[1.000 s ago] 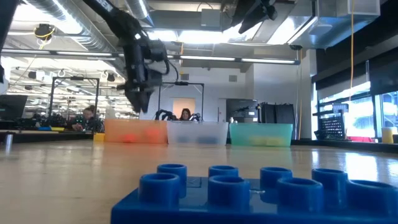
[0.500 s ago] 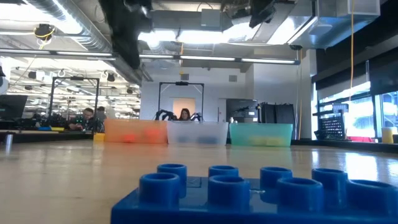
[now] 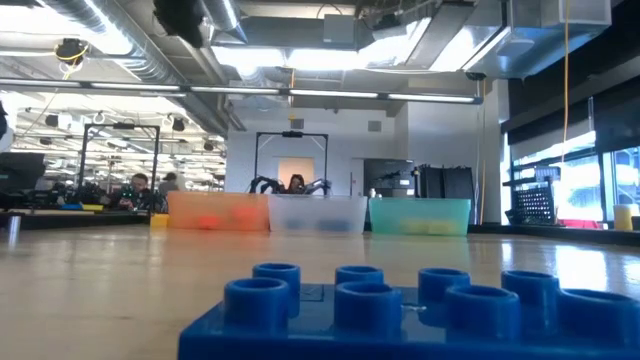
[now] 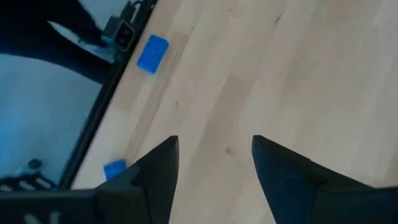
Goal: Sort & place blocks by color
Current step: Put the blue game piece into the transparent bin
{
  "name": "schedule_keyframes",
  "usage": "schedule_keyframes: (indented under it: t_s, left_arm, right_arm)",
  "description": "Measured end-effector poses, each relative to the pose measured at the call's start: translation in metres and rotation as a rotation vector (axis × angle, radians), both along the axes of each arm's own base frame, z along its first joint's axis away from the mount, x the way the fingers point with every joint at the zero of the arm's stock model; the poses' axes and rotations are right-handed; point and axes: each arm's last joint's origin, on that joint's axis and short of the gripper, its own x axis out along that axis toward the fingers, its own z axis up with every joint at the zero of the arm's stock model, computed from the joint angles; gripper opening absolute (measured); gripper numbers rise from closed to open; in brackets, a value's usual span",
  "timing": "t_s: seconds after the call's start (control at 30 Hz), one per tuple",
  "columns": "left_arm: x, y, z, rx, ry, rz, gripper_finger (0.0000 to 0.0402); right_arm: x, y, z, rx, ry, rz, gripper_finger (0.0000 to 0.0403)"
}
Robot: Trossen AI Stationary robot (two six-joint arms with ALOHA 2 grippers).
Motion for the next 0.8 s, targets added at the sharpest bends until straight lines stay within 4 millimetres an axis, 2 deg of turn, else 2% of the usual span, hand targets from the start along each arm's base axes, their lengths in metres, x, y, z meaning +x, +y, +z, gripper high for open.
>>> schedule_keyframes:
  t_s: [0.13, 0.3, 0.5, 0.63, 0.8]
  left_arm:
    - [-0.005, -0.027, 0.000, 0.000, 0.012, -0.054, 0.0157]
    - [-0.013, -0.060, 0.000, -0.012, 0.006, -0.139, 0.0157]
    - [-0.024, -0.088, 0.000, -0.012, -0.009, -0.172, 0.0157]
    - [-0.031, -0.100, 0.000, -0.039, -0.009, -0.192, 0.0157]
    - [-0.039, -0.111, 0.000, -0.035, -0.013, -0.211, 0.0157]
  right_arm:
    - [0.018, 0.033, -0.019, 0.022, 0.020, -0.056, 0.0204]
    - [0.044, 0.078, -0.053, 0.085, 0.034, -0.070, 0.0204]
    - [0.064, 0.125, -0.097, 0.131, 0.057, -0.069, 0.0204]
    - [0.073, 0.146, -0.127, 0.133, 0.080, -0.079, 0.0204]
    - [0.079, 0.160, -0.156, 0.138, 0.118, -0.114, 0.0204]
